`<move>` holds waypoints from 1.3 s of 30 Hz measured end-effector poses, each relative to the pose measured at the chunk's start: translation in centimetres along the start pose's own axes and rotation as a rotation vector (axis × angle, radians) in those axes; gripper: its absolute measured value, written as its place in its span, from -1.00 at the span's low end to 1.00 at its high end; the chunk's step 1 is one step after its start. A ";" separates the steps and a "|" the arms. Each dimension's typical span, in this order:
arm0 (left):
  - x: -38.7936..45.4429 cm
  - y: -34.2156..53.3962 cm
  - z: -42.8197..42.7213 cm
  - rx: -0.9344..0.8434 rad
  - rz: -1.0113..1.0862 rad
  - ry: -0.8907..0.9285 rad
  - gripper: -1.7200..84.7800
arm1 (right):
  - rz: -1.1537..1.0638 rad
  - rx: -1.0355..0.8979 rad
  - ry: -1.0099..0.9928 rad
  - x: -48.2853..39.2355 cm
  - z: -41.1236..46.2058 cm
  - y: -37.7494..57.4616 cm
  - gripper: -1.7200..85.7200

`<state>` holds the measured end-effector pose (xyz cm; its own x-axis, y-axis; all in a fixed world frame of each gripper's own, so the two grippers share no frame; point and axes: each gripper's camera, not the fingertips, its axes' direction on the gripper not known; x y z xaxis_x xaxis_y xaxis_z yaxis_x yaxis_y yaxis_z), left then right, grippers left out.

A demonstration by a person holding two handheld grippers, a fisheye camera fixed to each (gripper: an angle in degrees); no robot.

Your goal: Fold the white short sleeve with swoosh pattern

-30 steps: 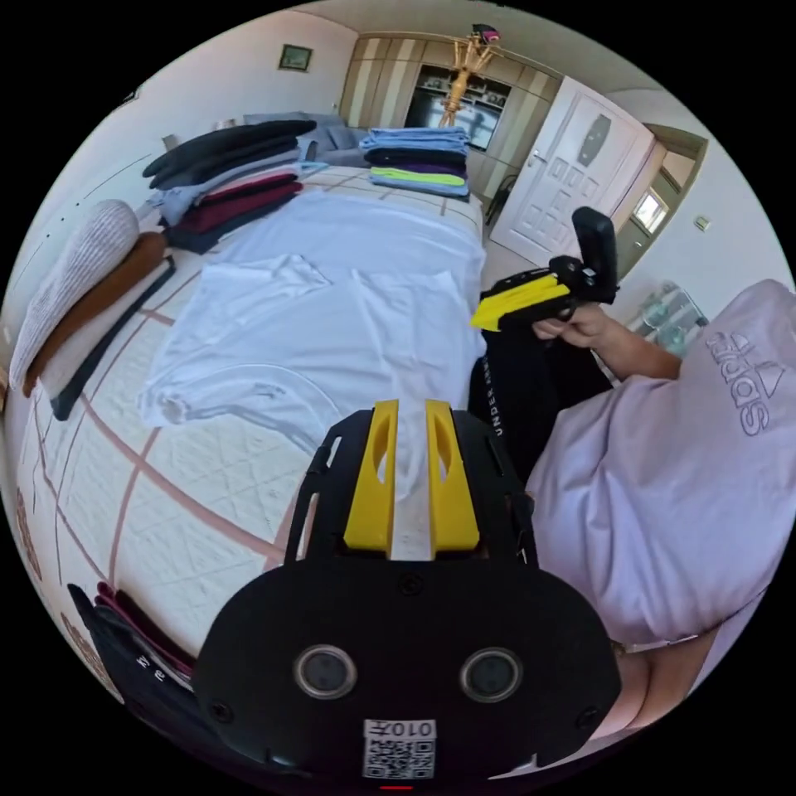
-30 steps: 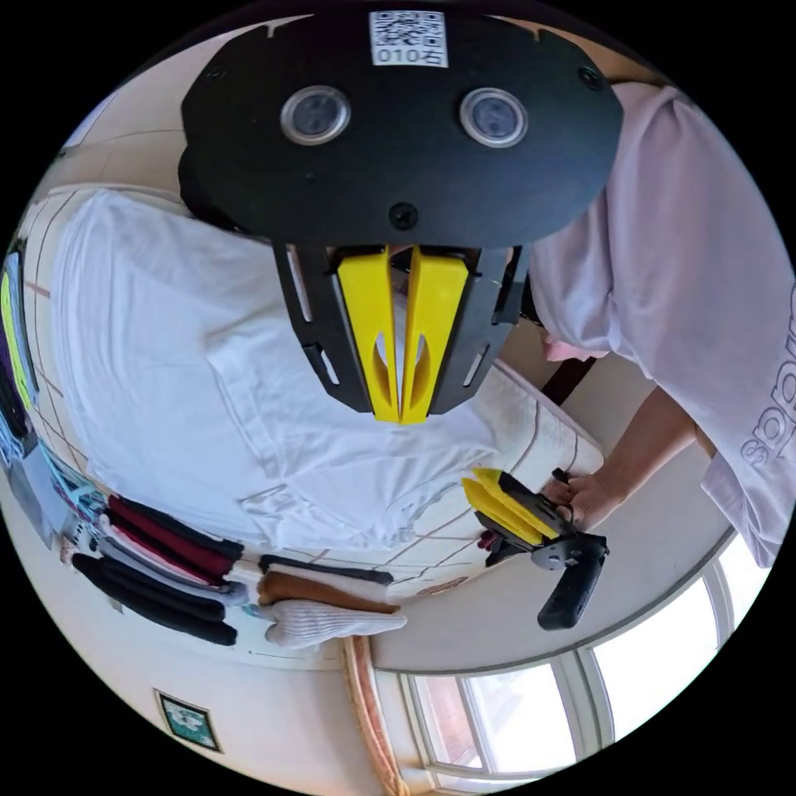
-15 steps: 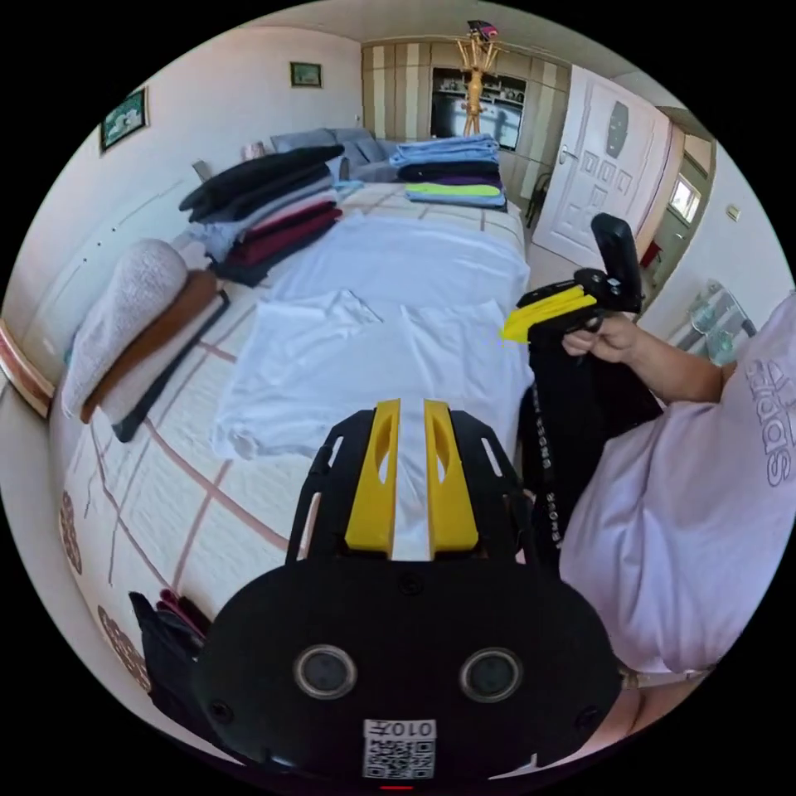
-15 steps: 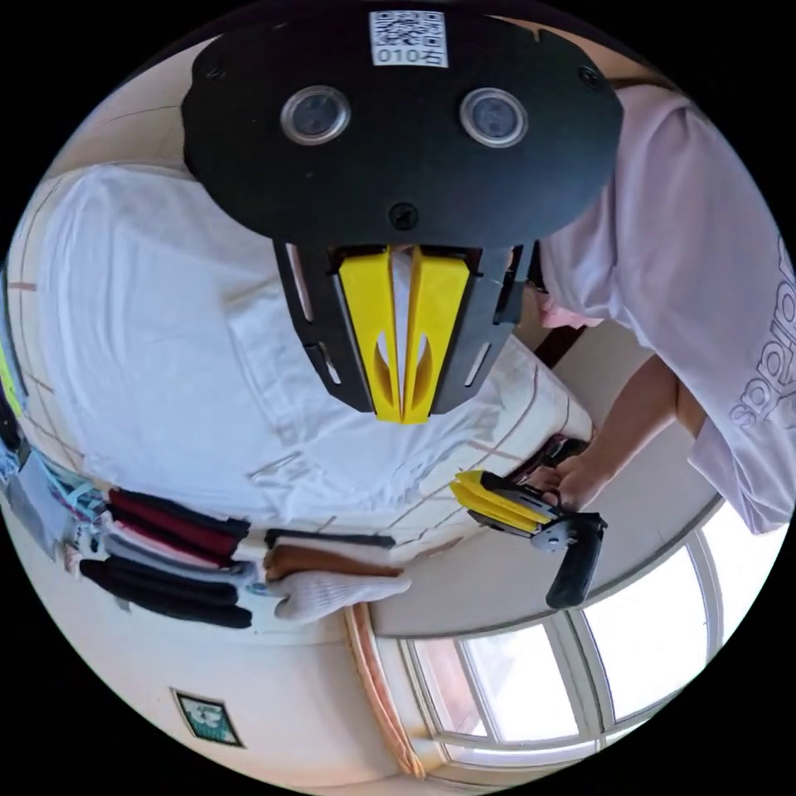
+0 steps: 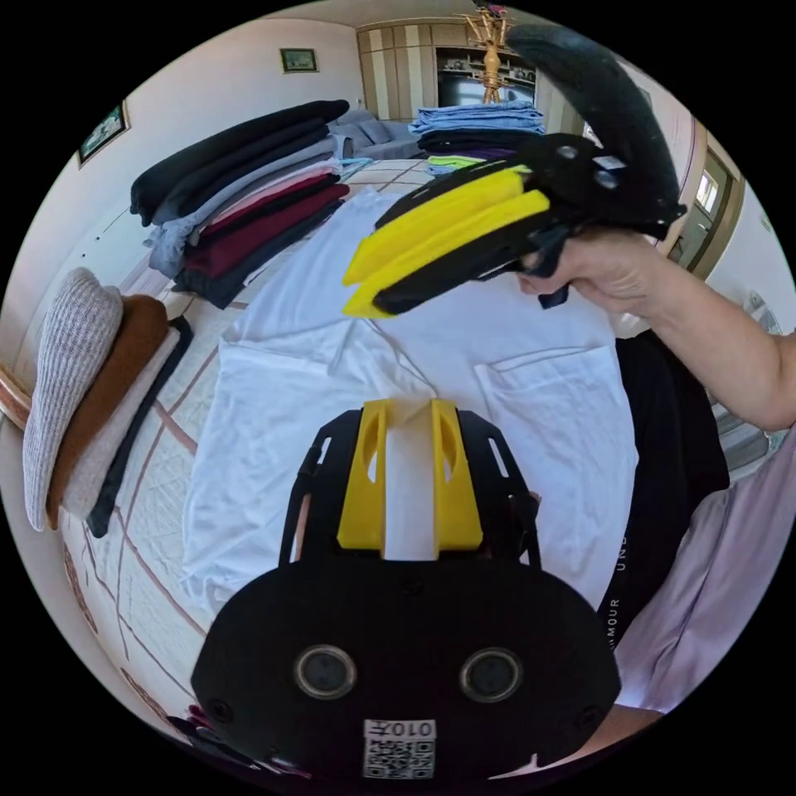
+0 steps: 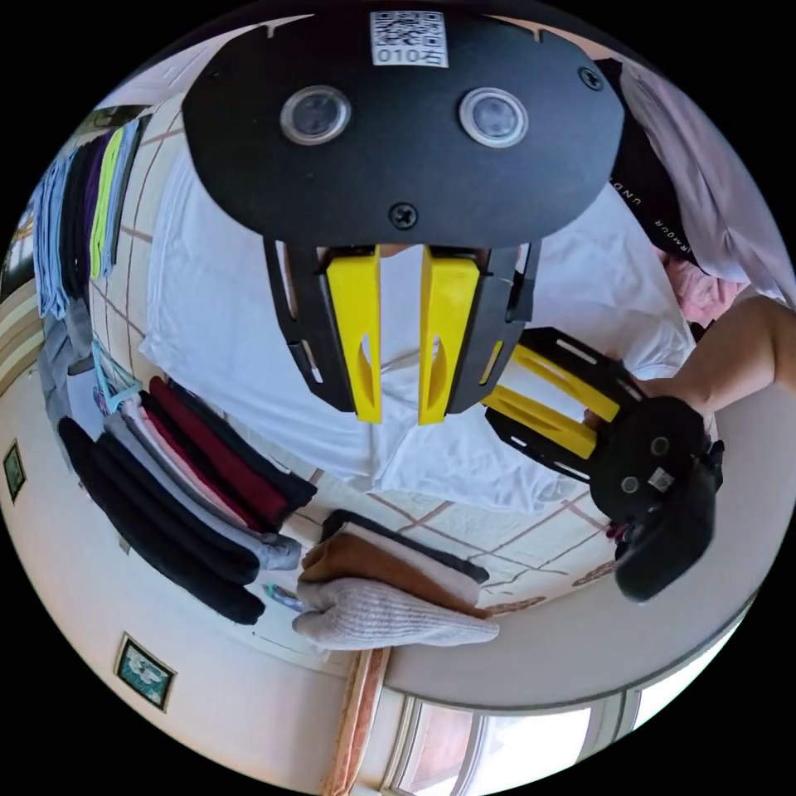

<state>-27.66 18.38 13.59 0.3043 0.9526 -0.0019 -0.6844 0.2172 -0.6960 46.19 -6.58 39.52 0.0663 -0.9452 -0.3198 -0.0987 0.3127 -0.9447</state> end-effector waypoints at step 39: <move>-10.8 20.3 -12.1 0.162 -0.486 -0.117 -0.75 | 0.215 0.196 -0.071 -12.1 -2.2 4.8 -0.74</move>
<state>-36.79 9.90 -9.22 0.5425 0.7491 0.3801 -0.5791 0.6613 -0.4768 42.74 6.15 39.07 0.1346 -0.8485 -0.5117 0.0749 0.5237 -0.8486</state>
